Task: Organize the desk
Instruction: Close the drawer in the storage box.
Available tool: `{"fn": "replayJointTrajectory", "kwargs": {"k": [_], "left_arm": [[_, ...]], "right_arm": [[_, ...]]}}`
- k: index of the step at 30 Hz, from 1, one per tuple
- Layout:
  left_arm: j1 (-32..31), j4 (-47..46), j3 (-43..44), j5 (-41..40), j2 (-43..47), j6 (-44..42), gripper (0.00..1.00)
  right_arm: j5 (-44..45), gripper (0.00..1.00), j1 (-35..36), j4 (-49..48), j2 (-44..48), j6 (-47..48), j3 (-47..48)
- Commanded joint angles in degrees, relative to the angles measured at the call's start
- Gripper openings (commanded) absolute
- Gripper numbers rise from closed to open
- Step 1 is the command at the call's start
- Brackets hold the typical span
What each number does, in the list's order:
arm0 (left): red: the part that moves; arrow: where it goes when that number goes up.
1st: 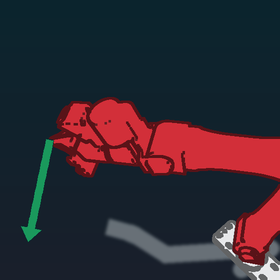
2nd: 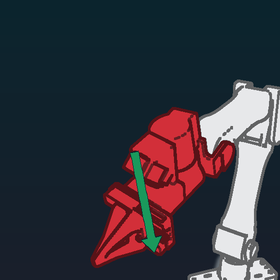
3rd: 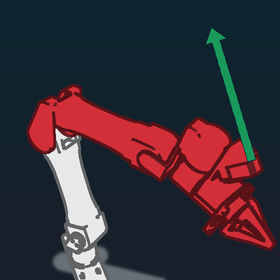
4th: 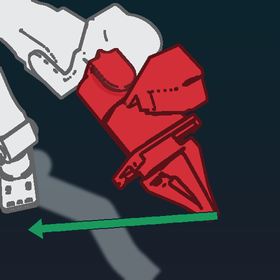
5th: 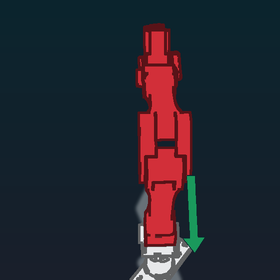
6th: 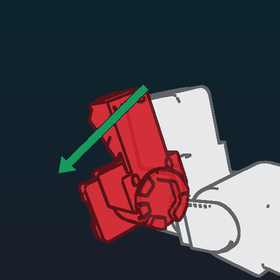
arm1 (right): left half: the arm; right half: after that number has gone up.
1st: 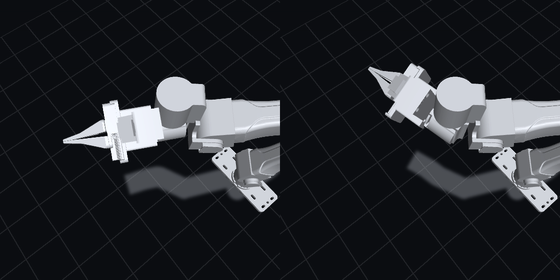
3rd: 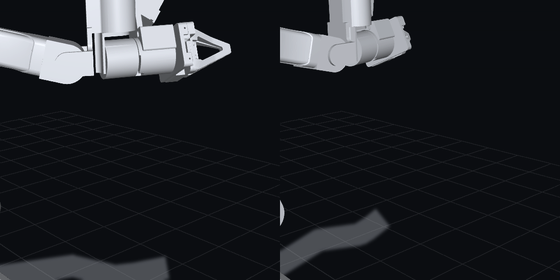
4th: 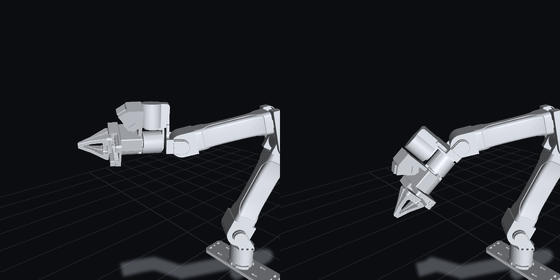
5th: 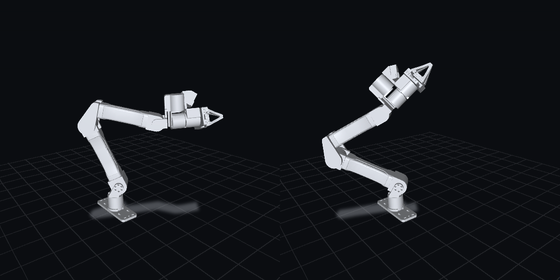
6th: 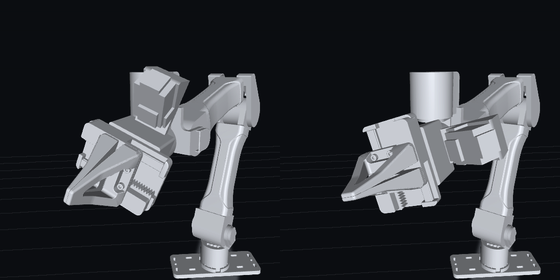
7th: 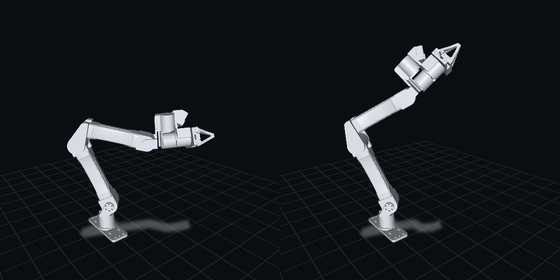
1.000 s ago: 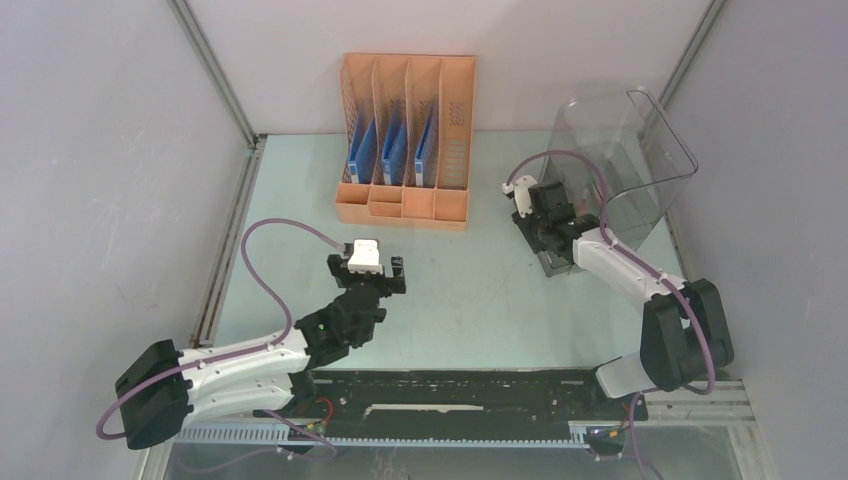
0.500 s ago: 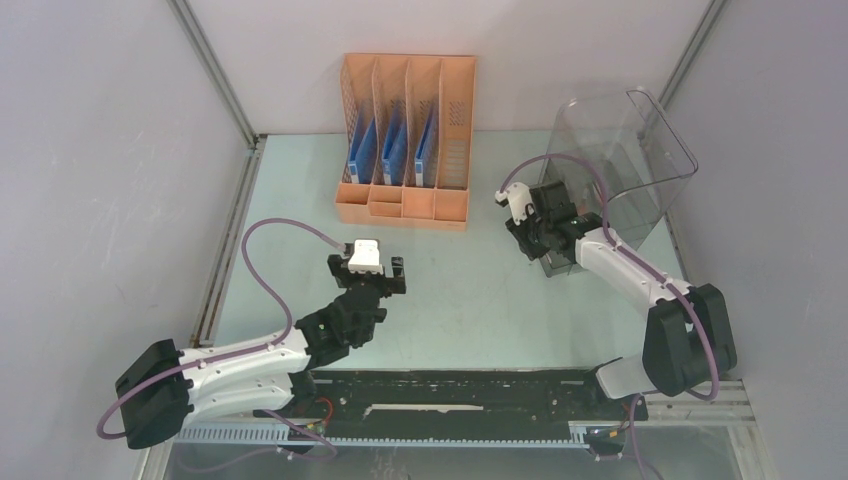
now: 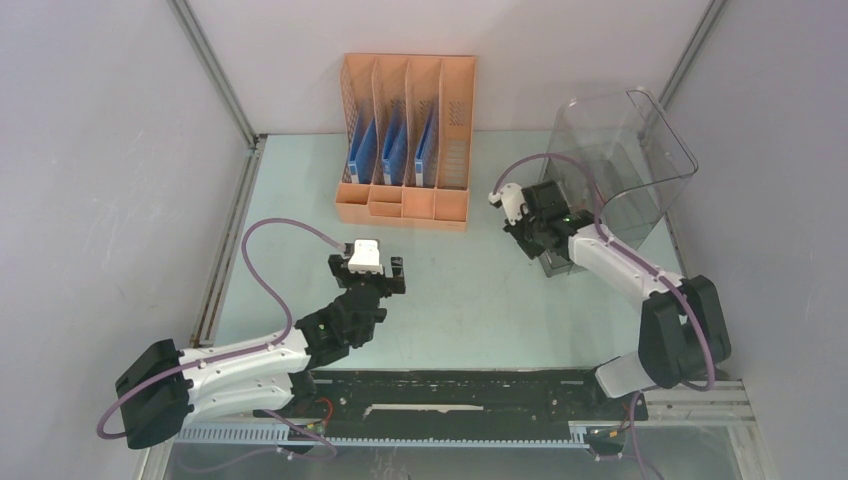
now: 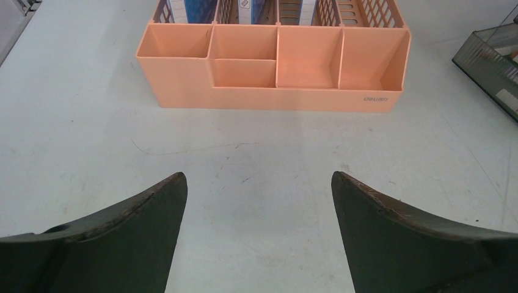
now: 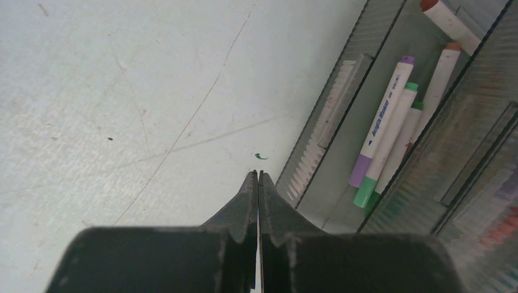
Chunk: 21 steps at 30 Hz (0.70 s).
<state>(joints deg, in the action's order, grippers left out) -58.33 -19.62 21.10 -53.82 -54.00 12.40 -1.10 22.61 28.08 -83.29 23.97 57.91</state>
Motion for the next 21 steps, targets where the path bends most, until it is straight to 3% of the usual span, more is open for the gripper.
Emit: {"fn": "replayJointTrajectory", "kwargs": {"k": [1,10,21], "left_arm": [[0.3,-3.1,-0.4,-1.2,0.7,-0.7,0.95],[0.3,-4.6,-1.6,-0.2,1.5,-1.5,0.96],[0.3,-5.2,-2.4,0.2,2.4,-1.7,0.96]], "right_arm": [[9.3,0.00,4.0,-0.3,-4.0,4.1,2.7],[22.4,0.00,9.1,-5.7,-12.3,9.4,3.1],[35.3,0.00,4.9,-15.0,-20.9,15.8,3.7]]}}
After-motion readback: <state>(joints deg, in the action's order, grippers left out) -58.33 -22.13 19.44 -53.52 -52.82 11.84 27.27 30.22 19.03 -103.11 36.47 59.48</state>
